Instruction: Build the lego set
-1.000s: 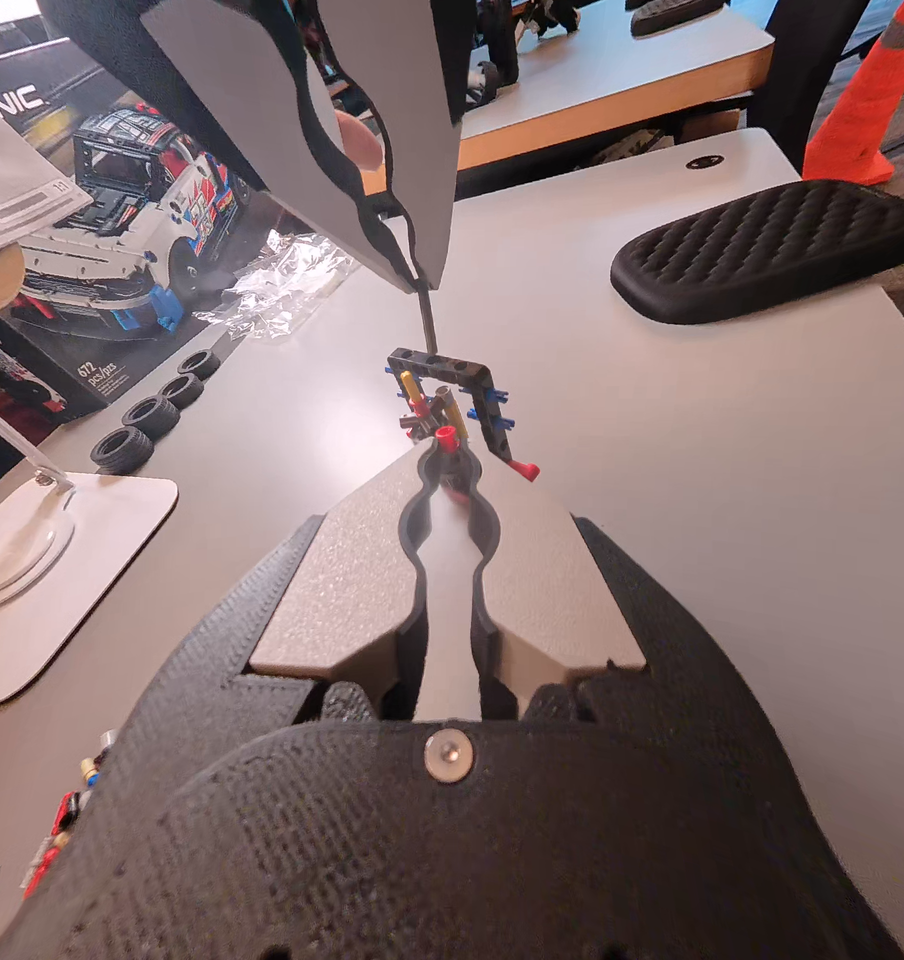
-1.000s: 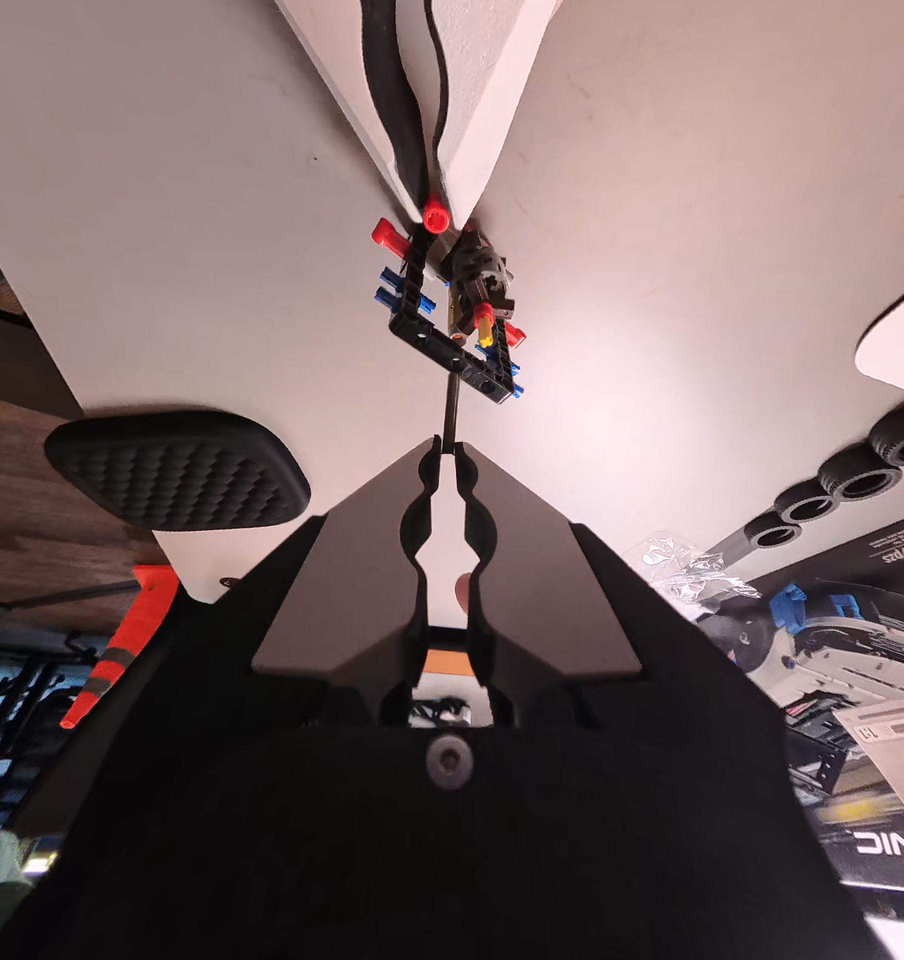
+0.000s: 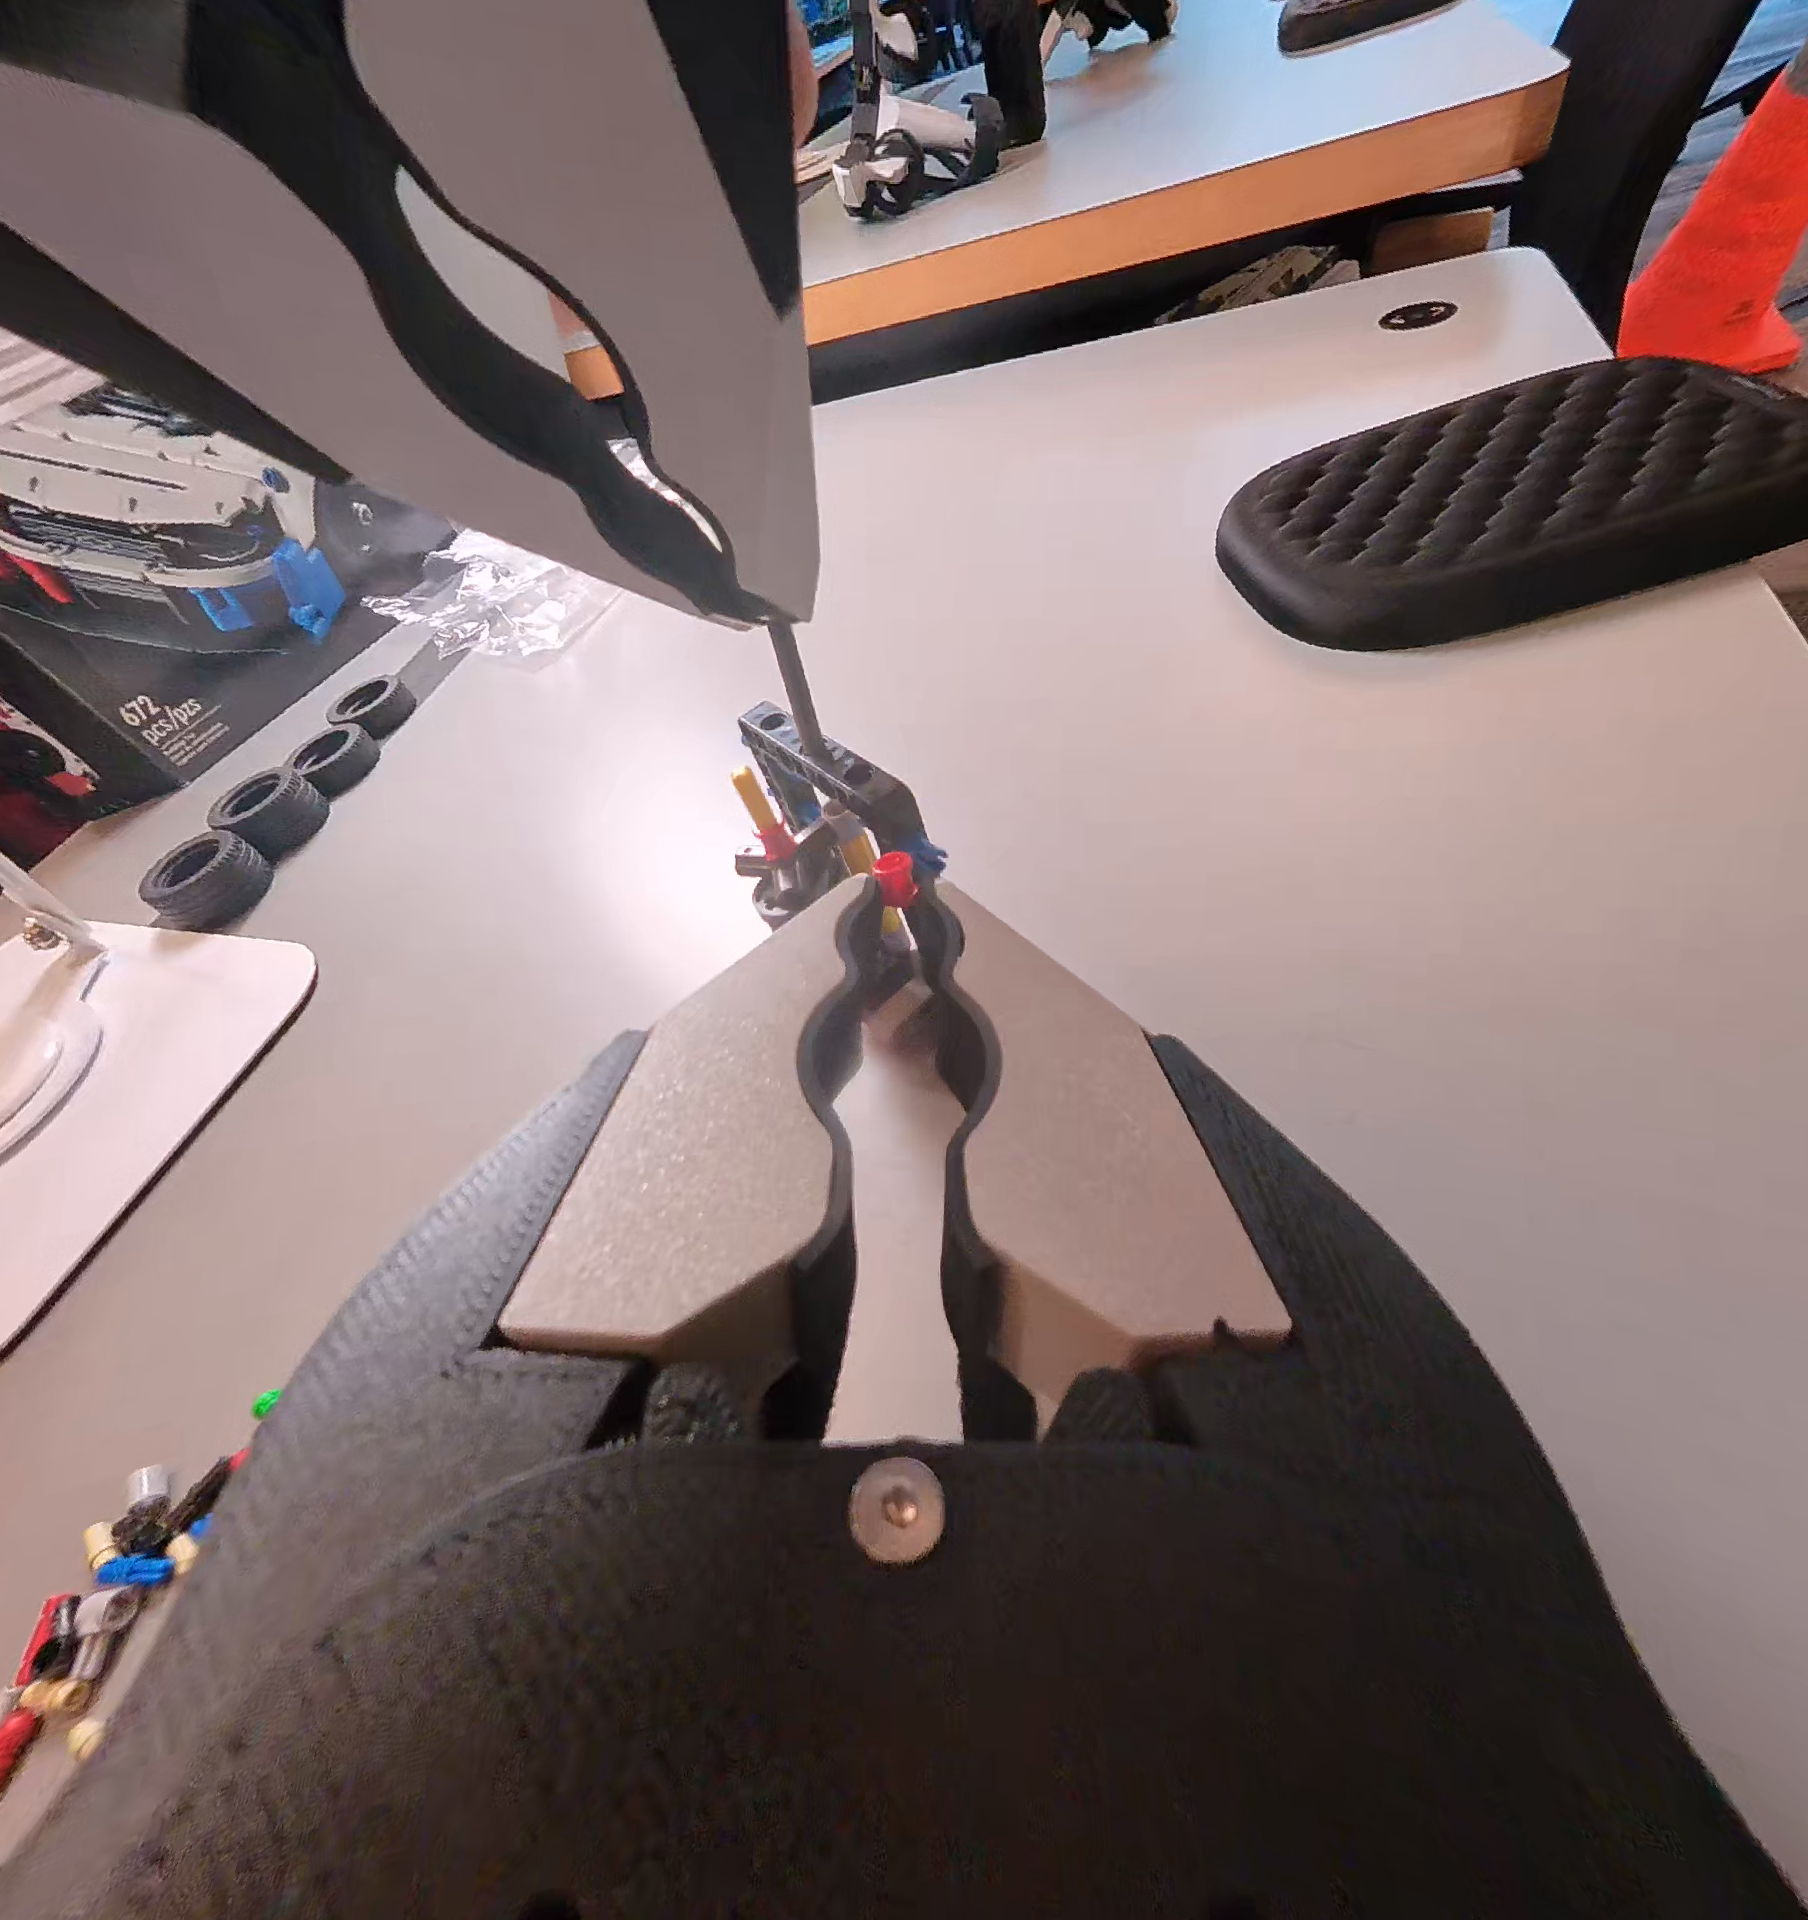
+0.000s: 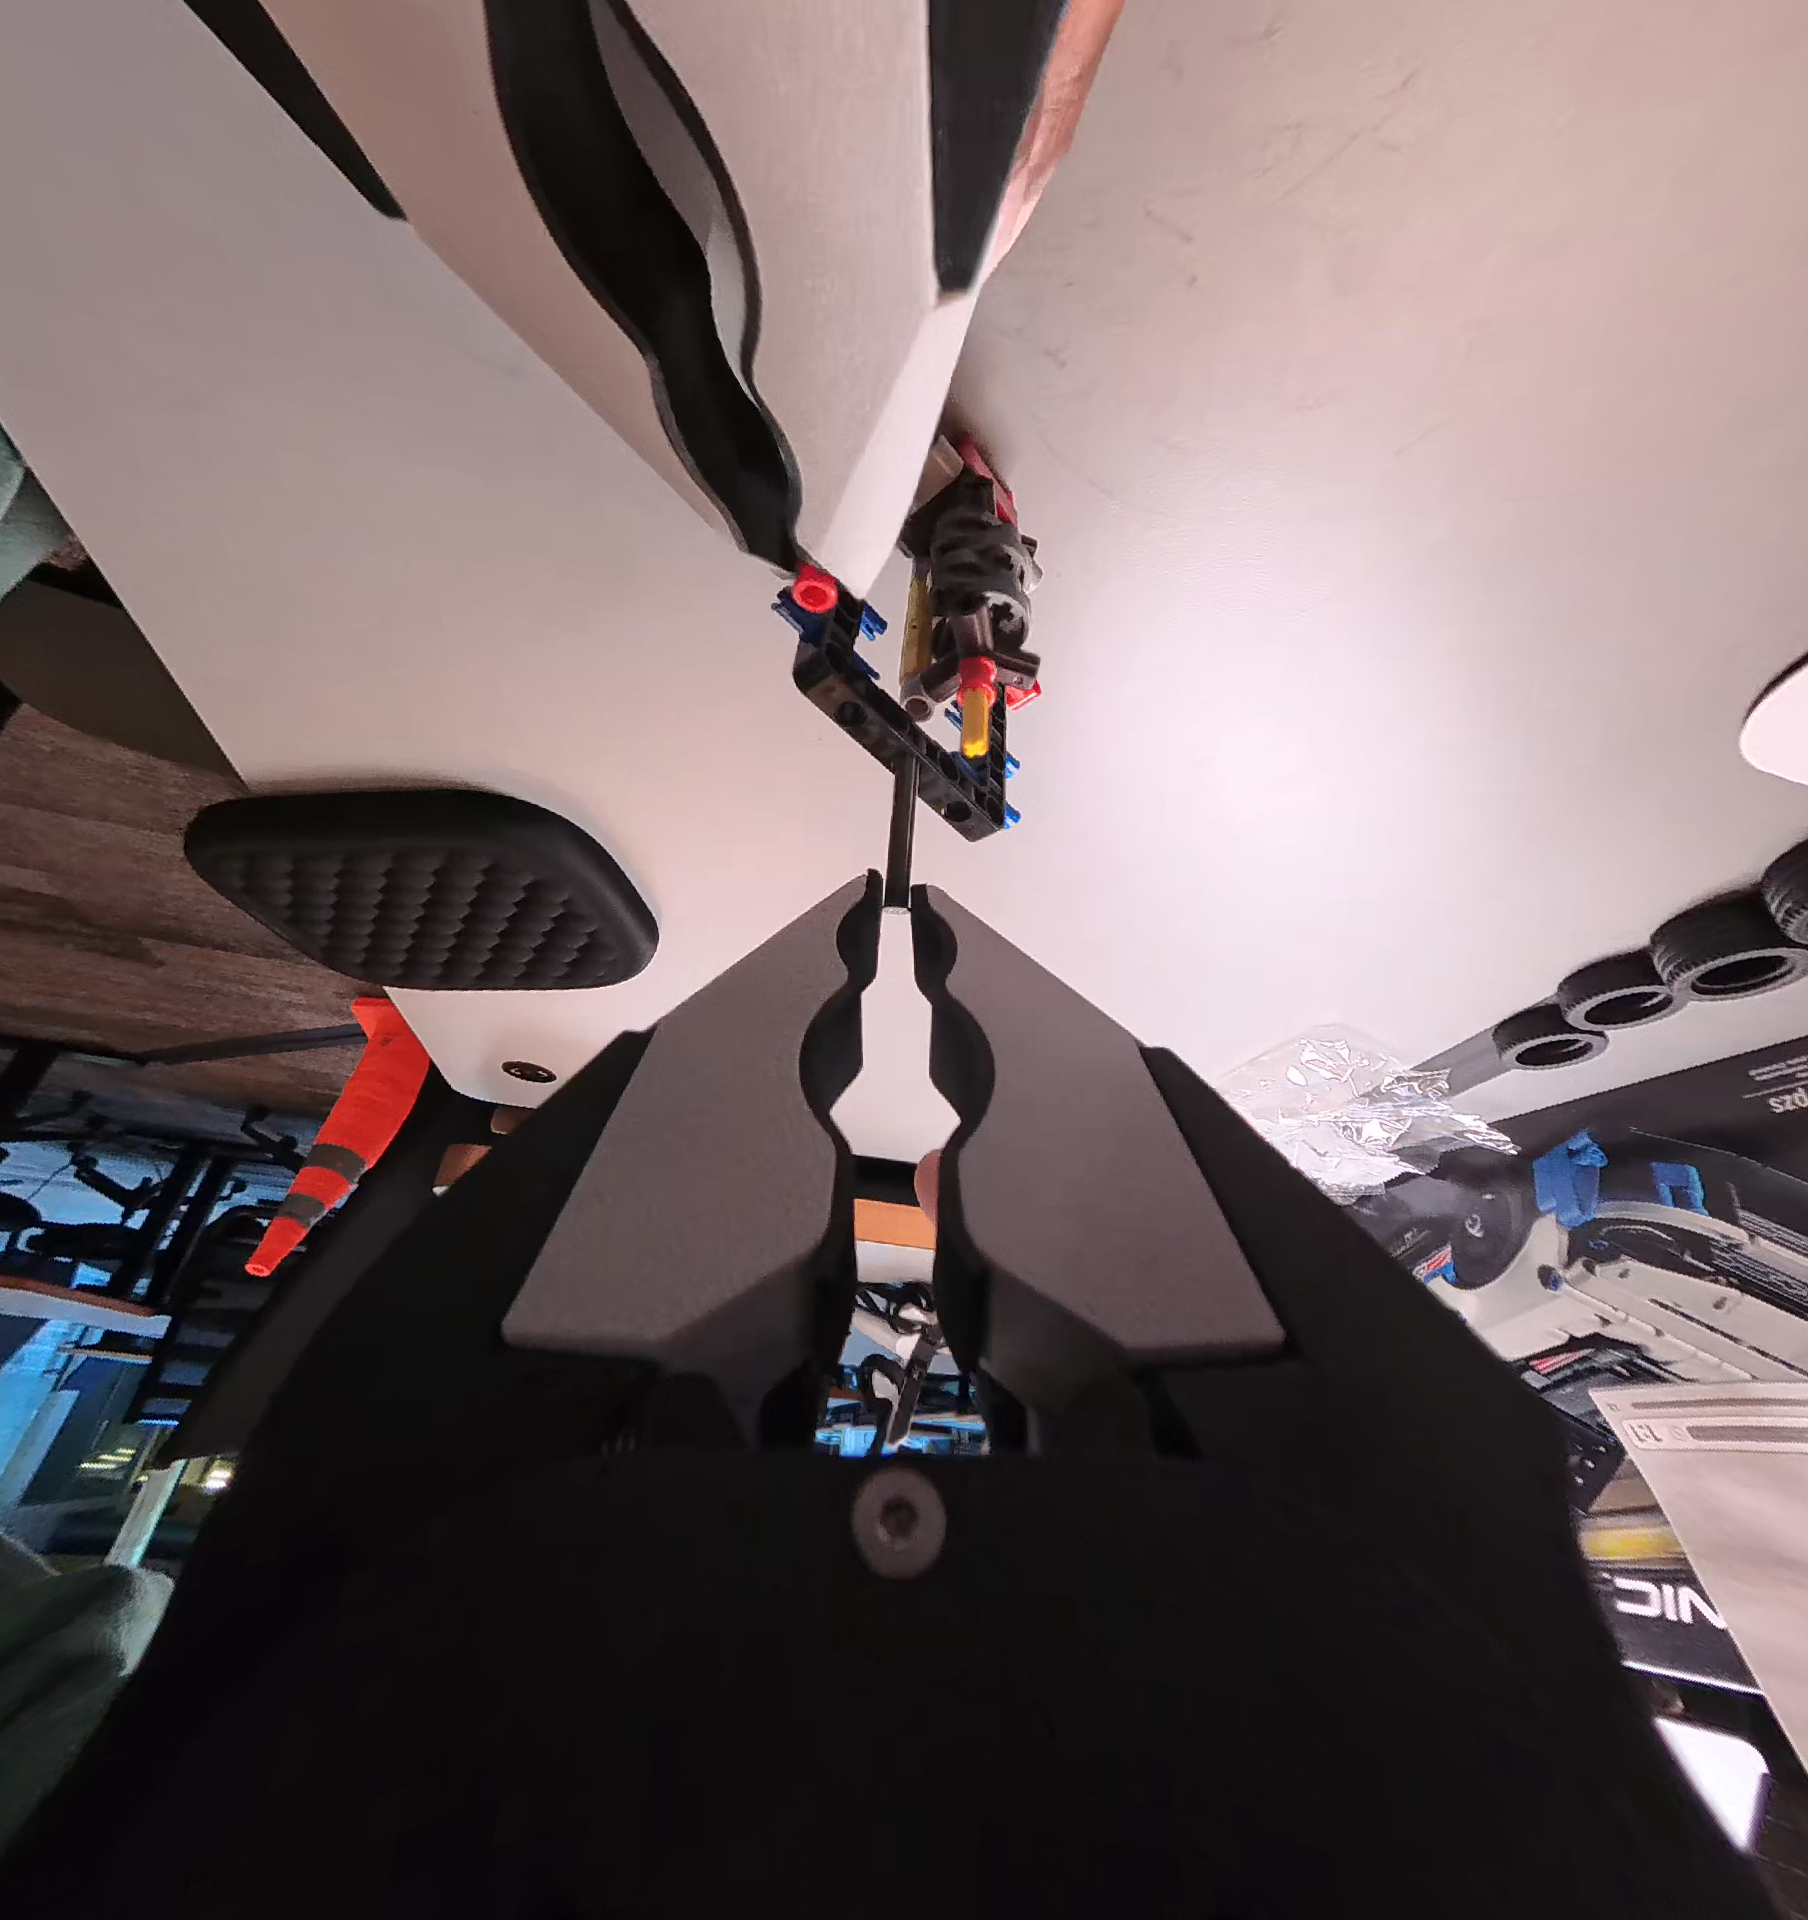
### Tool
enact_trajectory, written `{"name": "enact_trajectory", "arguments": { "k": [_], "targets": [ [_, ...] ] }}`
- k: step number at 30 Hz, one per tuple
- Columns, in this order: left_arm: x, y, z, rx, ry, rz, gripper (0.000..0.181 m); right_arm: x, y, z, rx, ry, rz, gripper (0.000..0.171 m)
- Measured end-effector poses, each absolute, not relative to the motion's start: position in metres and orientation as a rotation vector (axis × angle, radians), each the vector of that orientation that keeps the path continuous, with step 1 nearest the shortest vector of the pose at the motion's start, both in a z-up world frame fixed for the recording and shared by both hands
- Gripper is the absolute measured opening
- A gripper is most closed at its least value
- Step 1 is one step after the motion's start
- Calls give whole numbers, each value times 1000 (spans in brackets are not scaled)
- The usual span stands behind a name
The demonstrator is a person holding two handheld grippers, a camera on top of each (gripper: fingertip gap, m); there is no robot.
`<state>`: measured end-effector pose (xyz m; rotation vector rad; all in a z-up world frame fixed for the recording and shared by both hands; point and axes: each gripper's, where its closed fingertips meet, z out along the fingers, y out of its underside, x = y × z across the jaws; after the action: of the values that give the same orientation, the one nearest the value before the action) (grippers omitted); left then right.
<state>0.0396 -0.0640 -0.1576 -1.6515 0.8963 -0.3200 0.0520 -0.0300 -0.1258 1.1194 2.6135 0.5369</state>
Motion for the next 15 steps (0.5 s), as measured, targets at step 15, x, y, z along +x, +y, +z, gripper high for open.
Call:
{"name": "enact_trajectory", "arguments": {
  "k": [15],
  "targets": [
    [44, -65, -157, -1647, 892, -342, 4, 38, -37, -130, 1116, 2632, 532, 6]
  ]
}}
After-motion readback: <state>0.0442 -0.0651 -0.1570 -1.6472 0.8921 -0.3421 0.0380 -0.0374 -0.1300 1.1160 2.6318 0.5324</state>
